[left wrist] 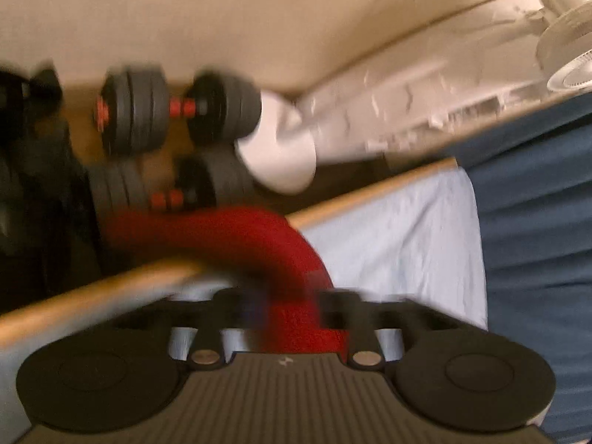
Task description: Fold small clothes
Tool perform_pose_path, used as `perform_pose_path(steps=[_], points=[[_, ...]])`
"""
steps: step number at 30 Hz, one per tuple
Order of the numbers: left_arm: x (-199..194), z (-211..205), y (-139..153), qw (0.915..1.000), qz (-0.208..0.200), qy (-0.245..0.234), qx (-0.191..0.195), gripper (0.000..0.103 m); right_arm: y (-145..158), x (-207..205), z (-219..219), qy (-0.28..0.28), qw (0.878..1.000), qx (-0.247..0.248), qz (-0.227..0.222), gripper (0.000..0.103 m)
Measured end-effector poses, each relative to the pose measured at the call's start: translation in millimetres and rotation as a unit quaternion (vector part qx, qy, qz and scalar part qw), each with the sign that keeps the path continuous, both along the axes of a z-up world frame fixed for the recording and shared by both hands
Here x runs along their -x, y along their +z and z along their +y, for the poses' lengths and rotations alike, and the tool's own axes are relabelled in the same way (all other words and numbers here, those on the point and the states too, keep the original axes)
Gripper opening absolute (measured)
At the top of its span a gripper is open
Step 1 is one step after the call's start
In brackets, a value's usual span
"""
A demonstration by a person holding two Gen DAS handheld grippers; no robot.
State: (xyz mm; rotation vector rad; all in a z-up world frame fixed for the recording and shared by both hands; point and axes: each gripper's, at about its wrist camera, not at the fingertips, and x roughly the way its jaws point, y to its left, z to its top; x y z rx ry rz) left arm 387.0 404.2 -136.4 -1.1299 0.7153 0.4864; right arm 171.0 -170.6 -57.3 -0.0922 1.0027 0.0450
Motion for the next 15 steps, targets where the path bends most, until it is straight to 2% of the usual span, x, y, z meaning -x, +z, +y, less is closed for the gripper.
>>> perform_pose_path(steps=[2,4,5,6,7,8,9,11,13,14,15], points=[[-7.4,-2.9,30.0,0.9989,-0.008,0.015,-0.043,0.016,-2.0,-0.1,-8.2,-0.007,1.0,-0.008,-0.001,0.059],[-17.9,-30.6,75.3,0.992,-0.04,-0.006,-0.119,0.016,-7.2,0.3,-13.9,-0.013,1.0,-0.013,0.002,0.059],[-24.4,-53.7,97.9,0.9846,-0.058,-0.034,-0.161,0.016,-10.2,1.4,-16.2,-0.015,1.0,-0.016,0.004,0.059],[-30.5,-87.7,124.9,0.9717,-0.086,-0.075,-0.207,0.016,-13.0,2.0,-18.1,-0.016,1.0,-0.02,0.006,0.059],[-32.0,-117.5,143.0,0.9593,-0.112,-0.108,-0.236,0.016,-15.4,2.1,-19.3,-0.017,1.0,-0.023,0.008,0.059],[-32.0,-155.0,161.5,0.9415,-0.147,-0.152,-0.263,0.016,-16.7,3.2,-20.4,-0.018,0.999,-0.026,0.008,0.059],[-29.4,-197.4,176.0,0.9186,-0.181,-0.207,-0.284,0.016,-17.1,3.5,-21.5,-0.02,0.999,-0.029,0.006,0.059],[-15.1,-281.3,179.0,0.8664,-0.221,-0.32,-0.313,0.019,-16.2,5.7,-25.6,-0.024,0.999,-0.035,0.0,0.059],[4.4,-347.4,146.8,0.8123,-0.209,-0.425,-0.341,0.045,-16.4,7.5,-33.7,-0.029,0.999,-0.037,-0.006,0.059],[11.8,-366.9,125.1,0.796,-0.182,-0.46,-0.348,0.078,-16.9,8.2,-38.8,-0.034,0.999,-0.038,-0.006,0.059],[20.4,-382.4,96.5,0.7829,-0.138,-0.49,-0.358,0.094,-17.4,8.7,-43.4,-0.039,0.998,-0.039,-0.004,0.059]])
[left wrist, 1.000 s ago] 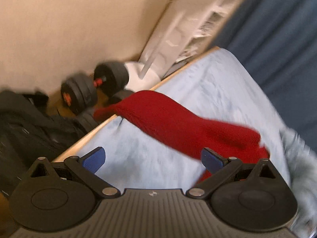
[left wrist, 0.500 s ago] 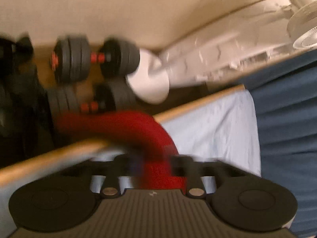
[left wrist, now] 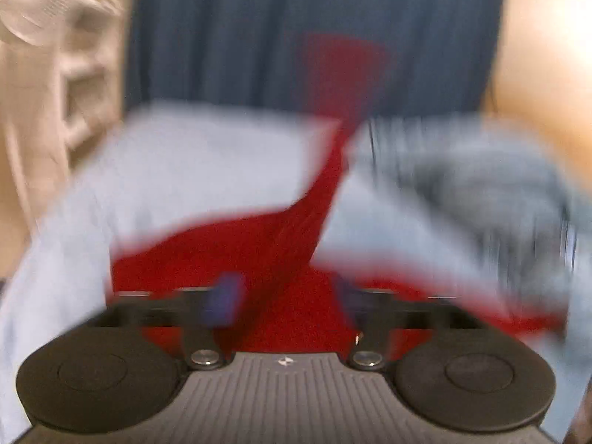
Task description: Fold small clothes
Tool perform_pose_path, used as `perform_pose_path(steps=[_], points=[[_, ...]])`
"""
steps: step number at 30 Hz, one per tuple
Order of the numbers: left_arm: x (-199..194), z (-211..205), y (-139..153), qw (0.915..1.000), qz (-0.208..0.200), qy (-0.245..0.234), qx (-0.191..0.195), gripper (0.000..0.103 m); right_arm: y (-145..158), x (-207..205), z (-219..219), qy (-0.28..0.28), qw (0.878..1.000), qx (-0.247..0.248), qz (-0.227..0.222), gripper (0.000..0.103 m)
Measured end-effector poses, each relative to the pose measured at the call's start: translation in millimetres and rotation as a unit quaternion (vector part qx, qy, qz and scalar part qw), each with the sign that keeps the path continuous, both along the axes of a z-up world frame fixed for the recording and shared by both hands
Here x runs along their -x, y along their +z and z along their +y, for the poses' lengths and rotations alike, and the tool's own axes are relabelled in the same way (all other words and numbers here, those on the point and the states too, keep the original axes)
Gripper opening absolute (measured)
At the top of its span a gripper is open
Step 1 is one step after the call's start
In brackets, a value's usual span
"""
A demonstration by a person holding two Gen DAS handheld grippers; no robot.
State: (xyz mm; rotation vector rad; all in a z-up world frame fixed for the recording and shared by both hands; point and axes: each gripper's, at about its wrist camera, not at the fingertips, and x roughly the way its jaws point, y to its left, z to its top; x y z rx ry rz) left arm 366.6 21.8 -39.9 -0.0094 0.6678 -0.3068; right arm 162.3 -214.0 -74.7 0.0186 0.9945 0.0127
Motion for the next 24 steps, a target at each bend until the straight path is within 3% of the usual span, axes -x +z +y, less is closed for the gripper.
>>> perform_pose_path(steps=[2,4,8,12,14,18,20,24], points=[[16.4,-0.5,-38.9,0.9982,0.039,0.006,-0.045,0.094,-2.3,1.2,-13.0,-0.01,1.0,-0.005,0.005,0.059],[22.0,29.0,-50.6,0.9972,0.054,0.033,-0.039,0.094,-6.7,0.6,-26.4,-0.021,1.0,-0.003,0.006,0.059],[-7.1,108.9,-21.7,0.991,0.049,0.117,0.042,0.099,-13.2,-17.4,-48.1,-0.046,0.999,0.001,-0.002,0.059],[-65.8,146.8,-6.5,0.9851,0.079,0.136,0.069,0.101,-3.7,-53.9,-62.0,-0.076,0.996,-0.035,-0.036,0.059],[-87.2,145.1,-8.9,0.9844,0.101,0.133,0.054,0.101,4.1,-77.8,-67.6,-0.071,0.993,-0.073,-0.052,0.059],[-89.5,142.4,-43.7,0.9867,0.122,0.104,0.025,0.101,26.5,-144.2,-61.5,-0.007,0.987,-0.129,-0.091,0.059],[-84.1,150.6,-64.7,0.9859,0.132,0.097,0.035,0.101,37.4,-191.6,-43.0,0.056,0.983,-0.139,-0.103,0.059],[-85.1,168.5,-92.0,0.9803,0.17,0.064,0.076,0.1,42.5,-281.2,15.1,0.173,0.971,-0.148,-0.08,0.059]])
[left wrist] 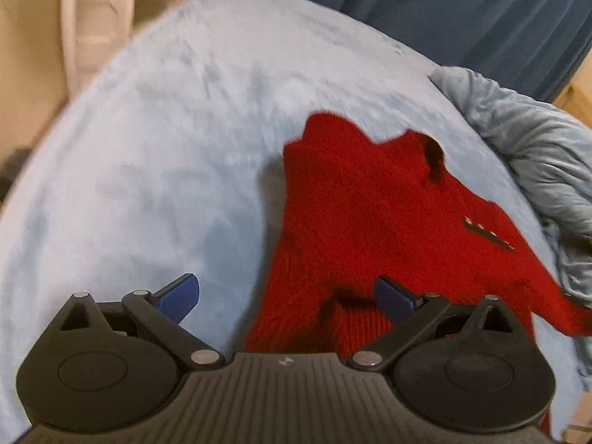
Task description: Fold small clothes
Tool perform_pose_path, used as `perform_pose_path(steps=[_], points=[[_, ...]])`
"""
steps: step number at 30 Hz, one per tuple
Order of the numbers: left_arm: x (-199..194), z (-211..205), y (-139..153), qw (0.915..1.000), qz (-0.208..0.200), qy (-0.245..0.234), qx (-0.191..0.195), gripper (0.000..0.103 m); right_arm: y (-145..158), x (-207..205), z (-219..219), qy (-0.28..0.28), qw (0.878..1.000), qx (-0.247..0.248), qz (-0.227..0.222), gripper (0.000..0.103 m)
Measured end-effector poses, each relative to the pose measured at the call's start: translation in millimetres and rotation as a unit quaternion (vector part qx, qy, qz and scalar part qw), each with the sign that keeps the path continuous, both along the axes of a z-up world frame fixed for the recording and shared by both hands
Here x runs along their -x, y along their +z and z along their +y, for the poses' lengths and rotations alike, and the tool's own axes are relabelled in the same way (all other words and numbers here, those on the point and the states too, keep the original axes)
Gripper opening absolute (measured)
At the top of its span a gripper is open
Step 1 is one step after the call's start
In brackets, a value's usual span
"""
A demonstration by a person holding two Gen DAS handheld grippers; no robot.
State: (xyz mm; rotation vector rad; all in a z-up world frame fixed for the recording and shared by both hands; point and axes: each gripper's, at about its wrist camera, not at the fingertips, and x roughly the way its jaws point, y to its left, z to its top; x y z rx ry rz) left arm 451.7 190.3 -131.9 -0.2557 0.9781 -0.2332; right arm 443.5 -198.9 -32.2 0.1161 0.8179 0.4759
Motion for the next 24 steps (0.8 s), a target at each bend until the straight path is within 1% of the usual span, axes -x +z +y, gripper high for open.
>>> perform_pose_path(steps=[1,2,3,4,5,6,7,8,9,10,11,12,13,14,15,16,17,18,19,21,22,23,24], points=[[-0.2,2.5,-3.6,0.9998,0.006,-0.011,0.015,0.099,-1.2,-20.3,21.3,0.029,1.0,0.004,0.003,0.059],[-1.3,4.7,-6.9,0.9992,0.011,-0.023,0.031,0.096,-3.3,-38.8,43.0,0.053,0.999,0.008,0.004,0.059],[-4.1,5.7,-10.7,0.9985,0.013,-0.034,0.041,0.084,-6.0,-55.0,63.0,0.074,0.997,0.011,0.006,0.059],[-7.1,5.1,-14.4,0.998,0.016,-0.042,0.045,0.076,-8.1,-64.8,81.0,0.089,0.996,0.014,0.007,0.059],[-11.0,4.1,-17.3,0.9974,0.021,-0.049,0.048,0.06,-11.9,-78.0,100.4,0.099,0.995,0.021,0.006,0.059],[-14.0,2.3,-21.4,0.9967,0.029,-0.057,0.05,0.046,-17.2,-90.0,120.0,0.108,0.994,0.028,0.003,0.059],[-15.7,0.0,-25.3,0.9966,0.031,-0.062,0.044,0.045,-21.2,-99.1,134.7,0.116,0.993,0.036,0.002,0.06],[-14.2,-2.5,-26.0,0.9968,0.027,-0.067,0.035,0.04,-27.6,-107.8,150.0,0.122,0.991,0.049,-0.002,0.06],[-11.8,-3.9,-25.7,0.9966,0.019,-0.073,0.033,0.028,-33.0,-117.4,162.4,0.126,0.99,0.061,-0.007,0.06],[-9.2,-4.5,-25.4,0.9964,0.014,-0.077,0.032,0.027,-41.4,-124.5,174.7,0.132,0.988,0.075,-0.008,0.06],[-8.0,-4.5,-24.6,0.9968,0.01,-0.073,0.031,0.023,-49.6,-129.9,182.5,0.136,0.987,0.085,-0.005,0.058],[-5.9,-2.6,-23.2,0.9973,0.007,-0.065,0.032,0.019,-55.6,-133.1,189.3,0.139,0.986,0.091,-0.003,0.04],[-3.2,1.0,-21.5,0.9979,0.001,-0.055,0.033,0.017,-60.2,-133.1,190.7,0.141,0.985,0.103,-0.005,0.012],[0.2,7.1,-19.9,0.9985,-0.007,-0.04,0.037,0.015,-58.8,-131.7,193.7,0.142,0.983,0.111,-0.015,0.011],[3.6,14.1,-19.1,0.9988,-0.012,-0.025,0.041,0.014,-51.5,-130.4,191.6,0.144,0.984,0.098,-0.041,0.01],[5.7,21.2,-20.4,0.9991,-0.013,-0.007,0.039,0.014,-40.3,-131.4,187.9,0.13,0.986,0.075,-0.074,0.01],[7.2,29.8,-25.1,0.9988,-0.01,0.006,0.048,0.014,-31.9,-136.5,184.1,0.104,0.989,0.056,-0.094,0.009],[8.3,37.9,-30.6,0.9974,-0.003,0.015,0.071,0.014,-27.0,-147.4,180.2,0.077,0.992,0.027,-0.092,0.007],[8.6,40.6,-33.7,0.9966,0.003,0.022,0.079,0.014,-29.5,-155.0,179.6,0.061,0.994,0.016,-0.088,0.0],[9.1,37.5,-38.8,0.9979,0.009,0.025,0.059,0.014,-44.2,-164.5,184.3,0.023,0.99,0.064,-0.123,0.0],[8.8,38.5,-40.8,0.9974,0.01,0.029,0.065,0.015,-51.1,-168.2,181.8,0.01,0.99,0.07,-0.119,0.0],[8.1,42.8,-41.6,0.9956,0.016,0.037,0.084,0.017,-55.8,-172.3,176.2,0.0,0.993,0.068,-0.098,0.002],[7.3,47.1,-40.3,0.994,0.02,0.042,0.099,0.024,-57.6,-174.6,167.8,-0.013,0.995,0.062,-0.074,0.004]])
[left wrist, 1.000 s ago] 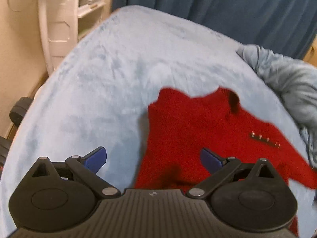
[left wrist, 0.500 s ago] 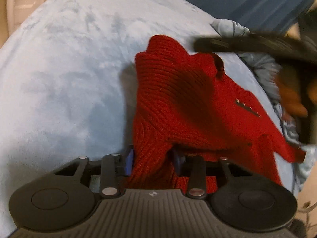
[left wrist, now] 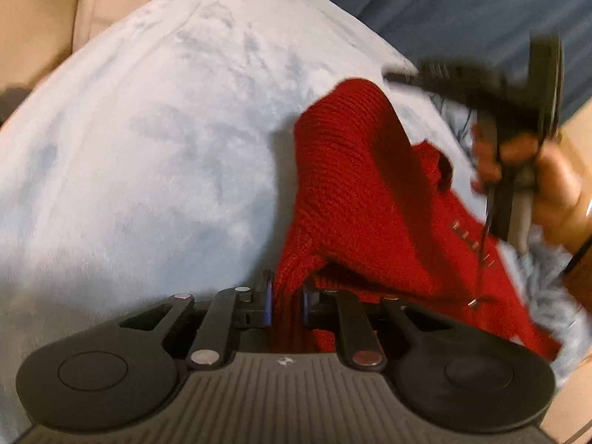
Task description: Fold small clothes
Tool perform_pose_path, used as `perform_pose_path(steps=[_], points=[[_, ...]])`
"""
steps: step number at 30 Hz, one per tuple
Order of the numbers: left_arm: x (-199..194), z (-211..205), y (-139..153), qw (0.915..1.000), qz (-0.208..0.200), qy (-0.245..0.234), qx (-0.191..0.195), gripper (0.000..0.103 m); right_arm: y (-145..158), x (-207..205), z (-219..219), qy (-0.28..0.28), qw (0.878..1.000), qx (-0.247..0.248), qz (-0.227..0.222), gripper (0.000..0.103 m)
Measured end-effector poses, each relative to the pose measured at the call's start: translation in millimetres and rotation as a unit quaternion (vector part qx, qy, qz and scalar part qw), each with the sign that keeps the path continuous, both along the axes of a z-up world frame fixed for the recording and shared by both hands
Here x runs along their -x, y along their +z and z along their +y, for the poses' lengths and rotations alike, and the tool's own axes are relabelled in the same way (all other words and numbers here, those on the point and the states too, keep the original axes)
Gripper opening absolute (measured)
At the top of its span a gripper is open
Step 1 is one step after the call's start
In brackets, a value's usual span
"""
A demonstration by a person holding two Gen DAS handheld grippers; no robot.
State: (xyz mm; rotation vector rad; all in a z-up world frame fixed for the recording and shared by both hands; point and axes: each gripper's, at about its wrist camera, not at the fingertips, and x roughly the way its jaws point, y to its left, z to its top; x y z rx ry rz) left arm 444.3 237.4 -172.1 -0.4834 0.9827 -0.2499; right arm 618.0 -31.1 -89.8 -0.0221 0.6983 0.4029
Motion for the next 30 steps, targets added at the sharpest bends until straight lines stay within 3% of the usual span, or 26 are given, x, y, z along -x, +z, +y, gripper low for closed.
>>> perform_pose_path(steps=[2,3,4,6,9,12,14,15,16,17,18,20,21,22,23,25,27,29,30], points=[[-0.2,8.3,7.2,0.9998,-0.005,0.013,0.011,0.042,9.3,10.5,-34.7,-0.035,0.997,-0.057,0.03,0.009],[1.3,10.9,13.0,0.9996,-0.019,0.02,0.005,0.05,17.0,22.4,-60.4,-0.048,0.994,-0.091,0.033,0.017],[1.9,13.4,20.3,0.9991,-0.035,0.024,0.003,0.055,22.5,35.3,-84.7,-0.064,0.992,-0.106,0.032,0.031],[-5.2,14.6,31.7,0.9982,-0.053,0.026,0.013,0.073,29.3,69.7,-140.8,-0.117,0.985,-0.127,0.022,0.049],[-37.8,-1.7,41.7,0.9978,-0.06,0.02,0.018,0.082,18.5,116.8,-206.7,-0.189,0.974,-0.12,0.032,0.053],[-82.2,-32.9,41.7,0.999,-0.044,0.003,-0.003,0.092,-15.5,148.0,-245.3,-0.234,0.962,-0.111,0.089,0.06],[-113.0,-52.8,30.4,0.9995,-0.02,0.001,-0.024,0.092,-43.6,149.3,-247.8,-0.237,0.956,-0.108,0.139,0.06],[-128.1,-62.3,23.6,0.999,-0.005,0.002,-0.045,0.084,-56.3,147.8,-245.8,-0.232,0.955,-0.105,0.153,0.062],[-137.7,-67.8,18.0,0.9975,0.001,0.01,-0.069,0.068,-65.0,146.3,-241.9,-0.232,0.956,-0.094,0.152,0.062],[-146.0,-73.1,13.8,0.9969,0.007,0.008,-0.078,0.034,-70.7,149.3,-235.8,-0.233,0.96,-0.084,0.133,0.062],[-147.7,-75.0,16.0,0.9959,0.006,0.02,-0.088,0.027,-73.2,150.8,-228.6,-0.228,0.965,-0.071,0.109,0.062],[-133.0,-71.1,34.0,0.9957,-0.045,0.025,-0.078,0.021,-72.4,152.5,-213.5,-0.196,0.977,-0.032,0.075,0.005],[-123.2,-66.8,42.3,0.9951,-0.067,0.027,-0.068,0.021,-69.4,152.5,-207.2,-0.178,0.981,-0.033,0.067,0.0],[-115.8,-64.4,45.7,0.9941,-0.085,0.024,-0.064,0.021,-64.1,155.1,-205.0,-0.168,0.983,-0.043,0.056,0.0],[-115.6,-65.6,41.5,0.9923,-0.085,0.019,-0.089,0.024,-60.7,156.6,-200.0,-0.16,0.985,-0.041,0.044,0.0],[-128.5,-68.8,20.6,0.9892,-0.035,0.013,-0.142,0.043,-70.5,149.4,-192.6,-0.171,0.984,0.0,0.055,0.0],[-134.4,-68.7,5.2,0.9832,-0.021,0.029,-0.179,0.084,-79.4,146.7,-200.4,-0.187,0.981,-0.011,0.056,0.0],[-130.9,-66.0,10.6,0.9809,-0.019,0.06,-0.184,0.09,-74.6,147.9,-203.8,-0.185,0.981,-0.018,0.057,0.0],[-127.0,-63.1,16.0,0.9822,-0.018,0.066,-0.175,0.09,-68.2,150.4,-207.9,-0.19,0.979,-0.034,0.065,0.005]])
